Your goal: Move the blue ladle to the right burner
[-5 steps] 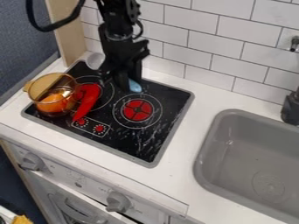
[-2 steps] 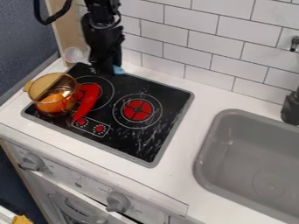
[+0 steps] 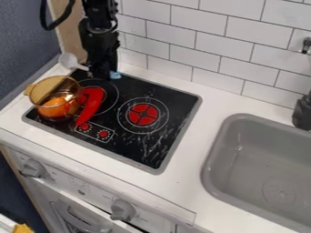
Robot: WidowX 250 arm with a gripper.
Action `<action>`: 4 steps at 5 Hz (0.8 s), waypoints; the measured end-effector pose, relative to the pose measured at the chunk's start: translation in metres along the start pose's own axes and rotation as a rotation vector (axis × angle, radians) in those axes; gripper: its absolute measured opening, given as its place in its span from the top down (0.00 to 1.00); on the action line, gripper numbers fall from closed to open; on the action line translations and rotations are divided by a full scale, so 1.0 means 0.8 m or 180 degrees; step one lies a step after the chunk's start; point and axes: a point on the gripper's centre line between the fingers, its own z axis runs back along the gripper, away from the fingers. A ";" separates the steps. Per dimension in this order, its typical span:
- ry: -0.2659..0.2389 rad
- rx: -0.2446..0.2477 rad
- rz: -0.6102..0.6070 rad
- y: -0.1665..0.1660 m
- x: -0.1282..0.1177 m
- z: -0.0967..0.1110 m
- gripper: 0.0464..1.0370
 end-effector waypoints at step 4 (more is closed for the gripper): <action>0.0019 0.0206 -0.0209 0.006 -0.001 -0.018 0.34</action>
